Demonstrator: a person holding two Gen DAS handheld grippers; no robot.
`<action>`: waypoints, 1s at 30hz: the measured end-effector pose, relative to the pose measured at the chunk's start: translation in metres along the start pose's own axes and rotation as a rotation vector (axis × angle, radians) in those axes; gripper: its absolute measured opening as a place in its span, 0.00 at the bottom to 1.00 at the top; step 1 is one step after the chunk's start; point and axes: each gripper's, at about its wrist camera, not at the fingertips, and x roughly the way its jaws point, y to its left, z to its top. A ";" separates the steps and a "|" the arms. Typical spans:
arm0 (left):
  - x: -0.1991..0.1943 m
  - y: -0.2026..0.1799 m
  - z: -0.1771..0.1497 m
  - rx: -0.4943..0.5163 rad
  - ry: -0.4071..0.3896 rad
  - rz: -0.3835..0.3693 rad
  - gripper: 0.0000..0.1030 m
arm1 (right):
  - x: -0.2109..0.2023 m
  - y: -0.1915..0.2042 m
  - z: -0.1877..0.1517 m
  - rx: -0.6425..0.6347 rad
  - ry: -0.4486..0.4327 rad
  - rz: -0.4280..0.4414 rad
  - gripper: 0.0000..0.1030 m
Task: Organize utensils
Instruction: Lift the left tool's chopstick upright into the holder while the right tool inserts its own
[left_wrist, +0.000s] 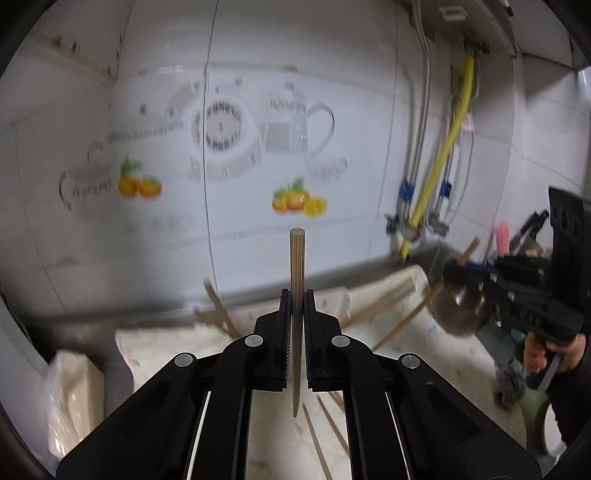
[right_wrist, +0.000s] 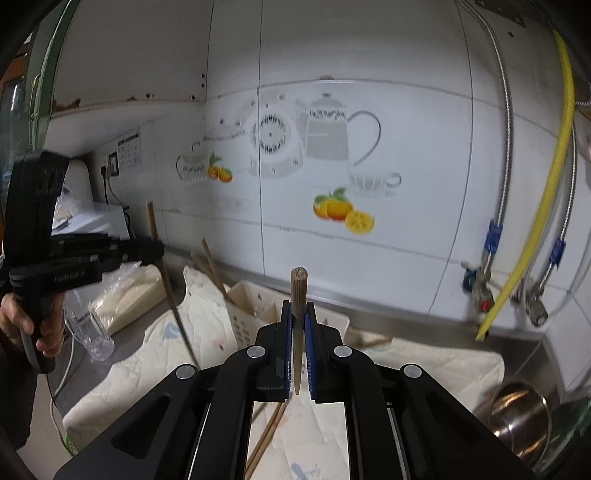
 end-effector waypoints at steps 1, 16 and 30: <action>0.000 0.001 0.009 0.001 -0.014 0.010 0.05 | 0.000 0.000 0.004 -0.003 -0.004 -0.001 0.06; 0.049 0.042 0.061 -0.122 -0.083 0.125 0.05 | 0.018 -0.011 0.042 -0.007 -0.045 -0.029 0.06; 0.093 0.062 0.021 -0.201 0.023 0.103 0.05 | 0.062 -0.021 0.023 0.035 0.020 -0.024 0.06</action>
